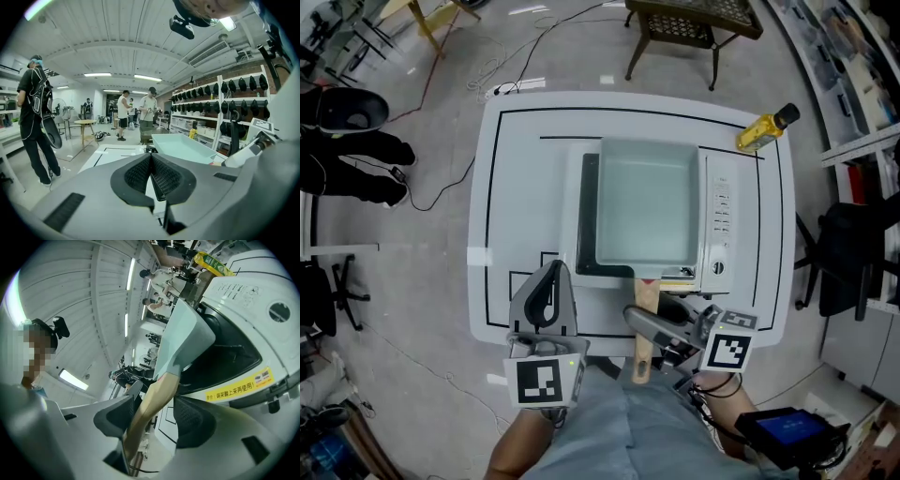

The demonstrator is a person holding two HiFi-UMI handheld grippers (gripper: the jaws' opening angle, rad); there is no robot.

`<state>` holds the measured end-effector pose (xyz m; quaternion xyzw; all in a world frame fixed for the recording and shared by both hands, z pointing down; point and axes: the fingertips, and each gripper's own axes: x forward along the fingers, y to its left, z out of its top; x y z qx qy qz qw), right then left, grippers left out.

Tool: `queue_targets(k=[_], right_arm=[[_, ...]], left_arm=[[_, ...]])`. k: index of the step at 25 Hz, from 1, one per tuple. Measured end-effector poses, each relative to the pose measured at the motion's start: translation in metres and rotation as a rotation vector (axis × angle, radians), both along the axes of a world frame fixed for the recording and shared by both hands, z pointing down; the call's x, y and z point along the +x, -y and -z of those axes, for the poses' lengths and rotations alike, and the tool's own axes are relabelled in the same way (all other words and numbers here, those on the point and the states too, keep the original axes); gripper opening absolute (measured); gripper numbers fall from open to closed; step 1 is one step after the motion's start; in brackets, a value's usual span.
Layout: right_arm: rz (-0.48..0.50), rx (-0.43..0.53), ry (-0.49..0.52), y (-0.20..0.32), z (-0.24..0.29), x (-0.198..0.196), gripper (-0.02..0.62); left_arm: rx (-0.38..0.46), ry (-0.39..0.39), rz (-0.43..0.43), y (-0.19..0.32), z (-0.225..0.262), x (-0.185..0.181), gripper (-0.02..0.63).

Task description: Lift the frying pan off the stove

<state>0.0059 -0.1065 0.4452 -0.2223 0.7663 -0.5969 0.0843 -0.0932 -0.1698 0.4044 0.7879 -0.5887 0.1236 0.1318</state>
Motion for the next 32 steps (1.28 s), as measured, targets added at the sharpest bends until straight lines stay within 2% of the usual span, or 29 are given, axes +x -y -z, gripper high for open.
queue_targets(k=[14, 32], right_arm=[[0.085, -0.036, 0.033, 0.010, -0.005, -0.021, 0.235], [0.133, -0.069, 0.040, 0.007, -0.003, -0.028, 0.232]], left_arm=[[-0.022, -0.011, 0.069, 0.002, -0.010, -0.024, 0.018], [-0.026, -0.014, 0.088, 0.002, -0.008, -0.024, 0.018]])
